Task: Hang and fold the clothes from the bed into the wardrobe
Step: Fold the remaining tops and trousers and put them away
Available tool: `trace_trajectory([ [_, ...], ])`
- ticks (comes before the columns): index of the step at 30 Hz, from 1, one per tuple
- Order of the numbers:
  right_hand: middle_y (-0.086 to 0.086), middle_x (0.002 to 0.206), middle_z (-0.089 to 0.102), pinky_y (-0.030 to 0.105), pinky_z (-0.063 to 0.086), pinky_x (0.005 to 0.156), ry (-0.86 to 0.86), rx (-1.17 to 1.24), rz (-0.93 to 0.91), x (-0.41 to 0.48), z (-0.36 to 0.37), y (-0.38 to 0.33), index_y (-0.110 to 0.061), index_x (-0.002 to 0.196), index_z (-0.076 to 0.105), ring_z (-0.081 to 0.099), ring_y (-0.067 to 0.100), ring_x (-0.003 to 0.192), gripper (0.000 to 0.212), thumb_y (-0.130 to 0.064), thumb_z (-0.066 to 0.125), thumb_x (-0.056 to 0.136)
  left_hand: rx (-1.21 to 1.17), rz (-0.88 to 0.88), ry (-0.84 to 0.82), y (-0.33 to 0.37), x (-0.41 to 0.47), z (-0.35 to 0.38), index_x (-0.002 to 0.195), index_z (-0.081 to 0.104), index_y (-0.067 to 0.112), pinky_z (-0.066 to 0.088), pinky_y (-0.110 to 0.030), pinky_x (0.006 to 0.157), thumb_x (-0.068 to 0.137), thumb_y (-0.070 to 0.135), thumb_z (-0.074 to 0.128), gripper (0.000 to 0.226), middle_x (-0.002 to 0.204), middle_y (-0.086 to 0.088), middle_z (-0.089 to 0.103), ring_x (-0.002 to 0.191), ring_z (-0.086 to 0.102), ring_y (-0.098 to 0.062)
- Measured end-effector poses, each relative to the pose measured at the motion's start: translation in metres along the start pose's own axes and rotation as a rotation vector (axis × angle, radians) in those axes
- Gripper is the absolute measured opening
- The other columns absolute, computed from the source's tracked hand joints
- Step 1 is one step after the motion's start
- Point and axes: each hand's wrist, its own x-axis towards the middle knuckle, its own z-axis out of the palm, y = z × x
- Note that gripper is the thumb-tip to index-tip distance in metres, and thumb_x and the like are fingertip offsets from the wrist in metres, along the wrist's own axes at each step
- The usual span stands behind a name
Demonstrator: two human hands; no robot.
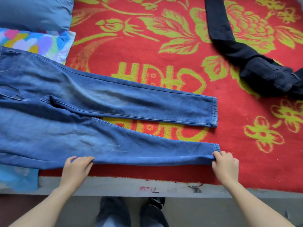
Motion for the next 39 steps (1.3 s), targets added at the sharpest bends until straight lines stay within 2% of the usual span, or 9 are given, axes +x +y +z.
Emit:
trace_trajectory([
  [2,0.018,0.065,0.059,0.043,0.045,0.056,-0.017,0.034,0.034,0.019,-0.014,0.001,-0.002,0.072,0.066,0.058,0.039,0.064,0.013,0.0,0.057,0.062,-0.049,-0.105,-0.016,0.004,0.017,-0.008,0.077,0.072,0.006,0.044,-0.049,0.074,0.067,-0.003,0.079,0.015,0.073,-0.009,0.072,0.067,0.07,-0.027],
  [5,0.022,0.092,0.062,0.046,0.041,0.074,-0.08,0.132,0.18,0.045,-0.03,0.003,-0.001,0.094,0.067,0.054,0.04,0.093,0.021,0.001,0.061,0.075,-0.054,-0.071,0.136,0.007,0.054,-0.019,0.088,0.07,0.008,0.035,-0.042,0.075,0.082,0.014,0.061,0.012,0.077,-0.008,0.07,0.075,0.065,-0.026],
  [7,0.021,0.098,0.062,0.045,0.039,0.079,-0.062,0.155,0.206,0.06,-0.039,0.002,-0.003,0.099,0.066,0.053,0.039,0.098,0.024,0.001,0.059,0.076,-0.021,-0.011,0.247,0.012,0.082,-0.025,0.092,0.068,0.011,0.031,-0.04,0.075,0.085,0.025,0.045,0.028,0.076,-0.008,0.066,0.077,0.053,-0.021],
  [11,0.02,0.103,0.061,0.044,0.035,0.084,-0.025,0.186,0.271,0.099,-0.052,-0.008,-0.005,0.103,0.064,0.051,0.038,0.103,0.029,0.002,0.054,0.077,0.021,0.045,0.332,0.012,0.14,-0.022,0.096,0.067,0.014,0.031,-0.042,0.08,0.087,0.023,0.043,0.028,0.072,-0.007,0.059,0.076,0.045,-0.022],
  [20,0.019,0.112,0.055,0.042,0.032,0.089,-0.067,0.162,0.353,0.208,-0.061,-0.031,-0.01,0.117,0.058,0.049,0.035,0.11,0.041,0.003,0.046,0.08,-0.009,0.019,0.19,0.023,0.299,0.01,0.086,0.071,0.011,0.033,-0.051,0.079,0.077,0.004,0.05,0.024,0.065,-0.01,0.051,0.07,0.052,-0.032],
  [23,0.02,0.117,0.053,0.044,0.032,0.092,-0.059,0.172,0.402,0.236,-0.045,-0.037,-0.009,0.122,0.057,0.048,0.036,0.113,0.044,0.004,0.046,0.081,-0.015,0.013,0.075,0.018,0.328,0.04,0.088,0.072,0.014,0.03,-0.049,0.081,0.078,0.007,0.046,0.029,0.064,-0.01,0.051,0.073,0.054,-0.033],
  [30,0.026,0.126,0.049,0.049,0.033,0.095,-0.028,0.136,0.469,0.265,-0.018,-0.059,-0.006,0.129,0.053,0.043,0.041,0.117,0.048,0.004,0.044,0.083,0.024,0.088,0.056,0.004,0.348,0.079,0.089,0.073,0.014,0.034,-0.052,0.076,0.076,0.009,0.05,0.027,0.065,-0.011,0.051,0.069,0.052,-0.033],
  [35,0.03,0.13,0.047,0.055,0.044,0.084,0.001,-0.105,0.029,0.246,0.004,-0.079,-0.012,0.124,0.051,0.042,0.041,0.118,0.05,-0.026,0.041,0.077,0.05,0.135,0.156,-0.001,0.343,0.102,0.091,0.072,0.014,0.037,-0.052,0.078,0.073,0.009,0.056,0.024,0.073,-0.012,0.054,0.074,0.047,-0.031],
  [39,0.022,0.141,0.04,0.064,0.04,0.087,-0.294,-0.154,-0.218,0.21,0.031,-0.126,-0.026,0.132,0.04,0.033,0.042,0.128,0.055,-0.057,0.027,0.089,0.098,0.121,0.164,0.002,0.34,0.105,0.097,0.07,0.014,0.034,-0.061,0.089,0.079,0.016,0.049,0.028,0.099,-0.024,0.057,0.091,0.045,-0.035],
])
